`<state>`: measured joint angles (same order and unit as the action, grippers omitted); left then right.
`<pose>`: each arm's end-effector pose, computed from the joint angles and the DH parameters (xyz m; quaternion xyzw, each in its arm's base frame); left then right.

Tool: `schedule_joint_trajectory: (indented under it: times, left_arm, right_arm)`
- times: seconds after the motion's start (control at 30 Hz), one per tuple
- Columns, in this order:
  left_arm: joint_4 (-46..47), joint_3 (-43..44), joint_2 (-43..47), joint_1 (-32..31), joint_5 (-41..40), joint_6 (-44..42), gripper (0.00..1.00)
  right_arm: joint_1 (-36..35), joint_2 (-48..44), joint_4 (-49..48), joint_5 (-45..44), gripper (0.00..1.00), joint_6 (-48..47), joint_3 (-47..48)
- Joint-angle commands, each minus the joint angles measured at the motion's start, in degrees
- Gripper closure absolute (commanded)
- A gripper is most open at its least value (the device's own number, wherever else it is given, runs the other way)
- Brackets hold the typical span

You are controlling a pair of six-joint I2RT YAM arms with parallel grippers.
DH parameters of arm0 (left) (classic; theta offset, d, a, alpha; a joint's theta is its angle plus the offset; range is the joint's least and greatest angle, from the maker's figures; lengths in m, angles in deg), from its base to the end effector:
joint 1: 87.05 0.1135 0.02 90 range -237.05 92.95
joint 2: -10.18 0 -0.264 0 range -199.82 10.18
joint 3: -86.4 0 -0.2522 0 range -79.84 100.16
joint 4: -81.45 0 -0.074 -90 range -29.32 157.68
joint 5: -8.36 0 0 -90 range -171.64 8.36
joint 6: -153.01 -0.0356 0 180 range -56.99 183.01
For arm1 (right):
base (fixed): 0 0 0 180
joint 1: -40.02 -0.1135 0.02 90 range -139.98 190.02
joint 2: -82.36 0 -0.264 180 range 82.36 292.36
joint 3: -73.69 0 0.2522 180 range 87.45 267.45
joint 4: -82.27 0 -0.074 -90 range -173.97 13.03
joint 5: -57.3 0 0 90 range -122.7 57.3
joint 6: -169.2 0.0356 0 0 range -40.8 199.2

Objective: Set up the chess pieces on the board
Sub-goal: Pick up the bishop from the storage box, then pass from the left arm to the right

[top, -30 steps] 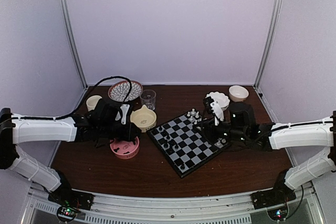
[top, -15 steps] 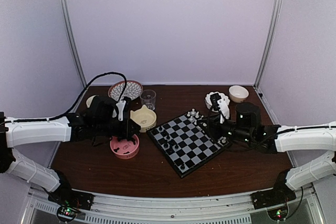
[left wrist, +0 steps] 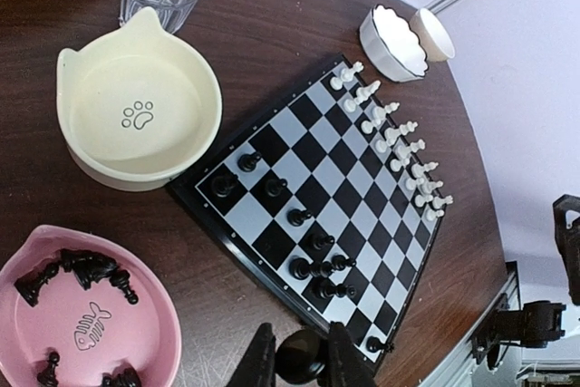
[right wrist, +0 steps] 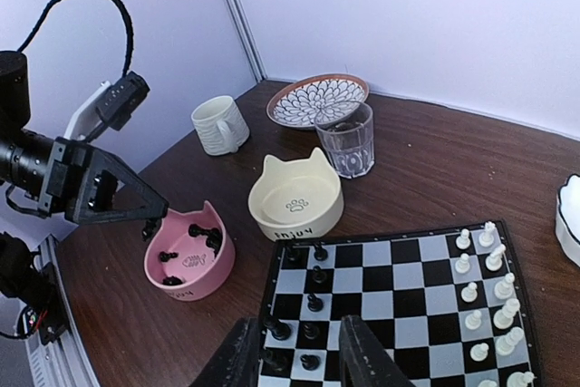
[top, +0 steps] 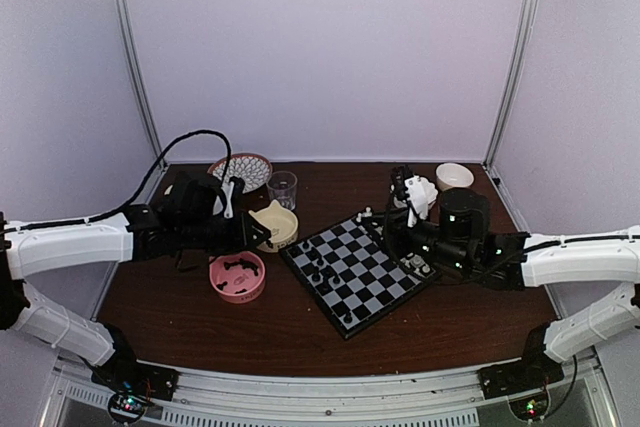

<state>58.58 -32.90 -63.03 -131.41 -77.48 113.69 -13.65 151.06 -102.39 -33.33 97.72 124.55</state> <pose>0.1978 -0.1971 0.2482 -0.0323 0.8875 -0.3599 0.2859 0.1608 0.2180 0.2572 -0.2333 0.7480 0.3625 0.5046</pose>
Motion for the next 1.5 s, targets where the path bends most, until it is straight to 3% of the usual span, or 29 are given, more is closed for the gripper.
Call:
schedule_joint_trajectory:
  times: [0.0, 0.1, 0.27, 0.4, 0.73, 1.47]
  left_arm:
    - [2.4, 2.4, 0.1, -0.4, 0.0, 4.8, 0.84]
    - [2.7, 2.6, 0.9, -0.4, -1.4, 7.5, 0.84]
    - [3.5, 0.6, 3.1, -0.6, -5.1, 13.2, 0.84]
    - [3.4, -0.8, 4.4, -0.7, -6.9, 16.0, 0.84]
    - [3.7, -1.0, 3.4, -2.4, -6.3, 23.4, 0.84]
    - [2.8, -1.9, 5.4, -3.3, -6.3, 24.6, 0.84]
  right_arm:
    - [-4.0, 5.7, 3.5, -3.7, 0.67, 2.6, 8.2]
    - [-6.9, 11.2, 10.4, -2.2, 0.67, -0.1, 15.6]
    - [-10.4, 15.3, 4.7, -4.0, 0.59, -5.5, 16.3]
    - [-10.6, 18.7, 3.7, 0.2, 0.59, -7.1, 18.1]
    - [-12.8, 25.2, 2.8, -0.8, 0.62, -9.7, 22.9]
    - [-13.3, 35.0, 5.8, -4.3, 0.7, -12.3, 33.6]
